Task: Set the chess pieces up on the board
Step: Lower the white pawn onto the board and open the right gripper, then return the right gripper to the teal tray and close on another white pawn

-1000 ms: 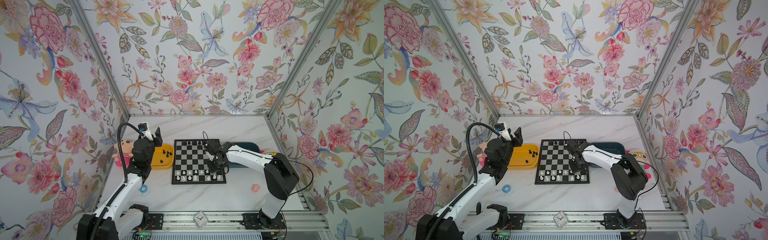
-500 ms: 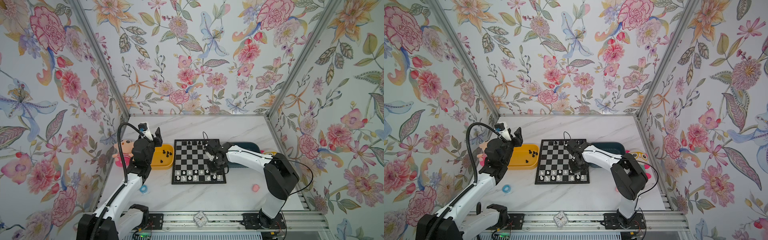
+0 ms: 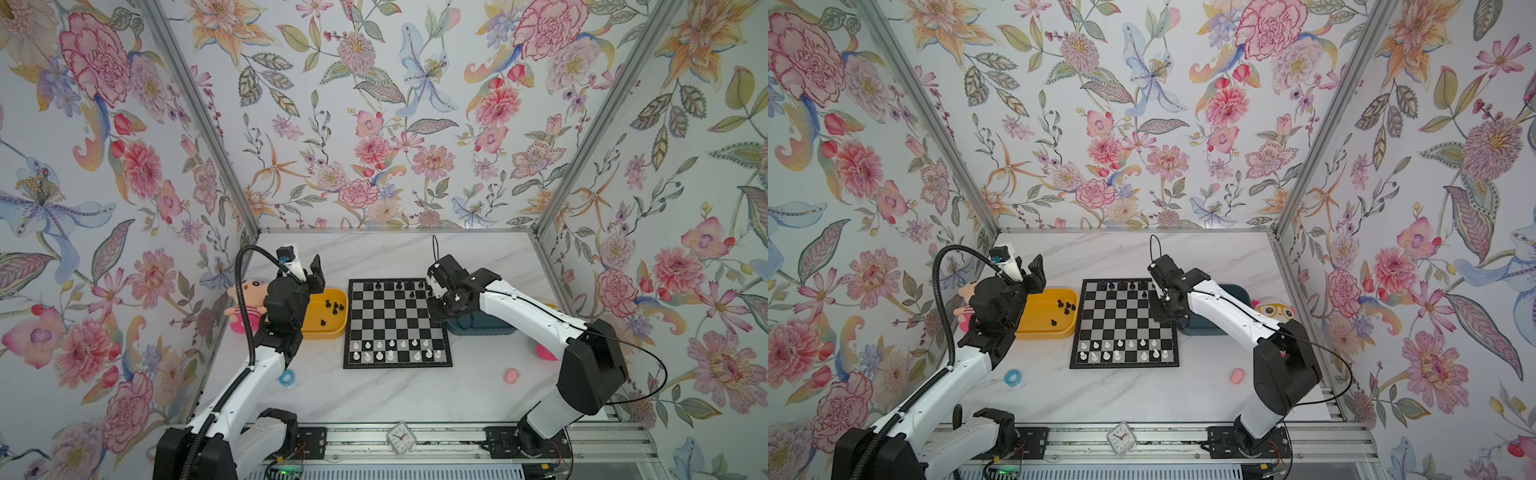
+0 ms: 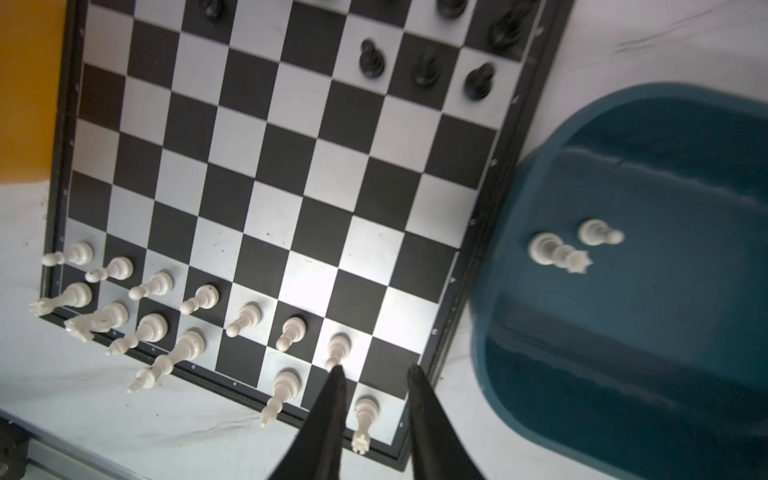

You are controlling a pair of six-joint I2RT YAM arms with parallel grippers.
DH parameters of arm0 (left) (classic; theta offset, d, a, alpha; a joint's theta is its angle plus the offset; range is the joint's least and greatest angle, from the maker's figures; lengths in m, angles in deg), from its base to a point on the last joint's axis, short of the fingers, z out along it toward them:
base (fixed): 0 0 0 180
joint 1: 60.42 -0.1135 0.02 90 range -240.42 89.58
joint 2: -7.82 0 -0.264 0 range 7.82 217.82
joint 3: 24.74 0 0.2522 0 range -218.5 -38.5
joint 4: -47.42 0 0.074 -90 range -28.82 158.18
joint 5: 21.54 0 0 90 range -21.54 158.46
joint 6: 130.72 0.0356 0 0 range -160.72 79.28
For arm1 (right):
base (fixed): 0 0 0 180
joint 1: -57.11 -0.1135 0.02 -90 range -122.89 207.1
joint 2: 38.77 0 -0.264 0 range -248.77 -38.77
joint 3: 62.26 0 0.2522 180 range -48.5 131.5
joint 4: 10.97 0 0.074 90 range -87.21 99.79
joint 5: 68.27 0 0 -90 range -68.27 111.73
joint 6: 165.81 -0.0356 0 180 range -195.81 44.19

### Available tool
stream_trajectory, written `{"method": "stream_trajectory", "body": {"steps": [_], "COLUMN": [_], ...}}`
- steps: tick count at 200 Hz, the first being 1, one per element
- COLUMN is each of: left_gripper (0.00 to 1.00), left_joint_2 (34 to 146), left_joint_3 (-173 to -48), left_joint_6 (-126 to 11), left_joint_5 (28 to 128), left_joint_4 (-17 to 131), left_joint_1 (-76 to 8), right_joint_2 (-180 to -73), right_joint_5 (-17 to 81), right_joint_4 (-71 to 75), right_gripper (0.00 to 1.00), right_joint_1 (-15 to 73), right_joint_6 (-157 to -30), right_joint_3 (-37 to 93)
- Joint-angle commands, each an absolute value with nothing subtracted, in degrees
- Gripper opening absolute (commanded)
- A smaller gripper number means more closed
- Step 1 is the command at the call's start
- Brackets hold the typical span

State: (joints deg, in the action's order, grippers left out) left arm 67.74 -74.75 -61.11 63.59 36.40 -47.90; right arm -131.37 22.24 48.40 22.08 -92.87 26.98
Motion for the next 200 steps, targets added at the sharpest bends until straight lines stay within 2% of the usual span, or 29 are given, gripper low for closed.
{"method": "stream_trajectory", "body": {"steps": [1,84,153,200], "left_gripper": [0.61,0.61,0.6,0.6], "left_joint_2": [69.0,75.7,81.1,81.4], "left_joint_3": [-75.9,-82.4,-87.4,-87.5], "left_joint_6": [-60.7,-60.2,-60.5,-60.6], "left_joint_5": [63.2,62.4,62.9,62.8], "left_joint_4": [35.8,36.9,37.6,37.7], "left_joint_1": [-48.6,-49.0,-49.5,-49.5], "right_joint_2": [-129.9,-139.9,-148.1,-149.8], "right_joint_5": [19.6,20.7,22.3,22.5], "right_joint_4": [50.2,49.2,48.5,47.8], "right_gripper": [0.29,0.29,0.28,0.28], "right_joint_1": [26.1,38.4,40.5,40.4], "right_joint_6": [-89.9,-84.6,-83.6,-83.8], "right_joint_3": [28.0,31.7,34.7,33.3]}}
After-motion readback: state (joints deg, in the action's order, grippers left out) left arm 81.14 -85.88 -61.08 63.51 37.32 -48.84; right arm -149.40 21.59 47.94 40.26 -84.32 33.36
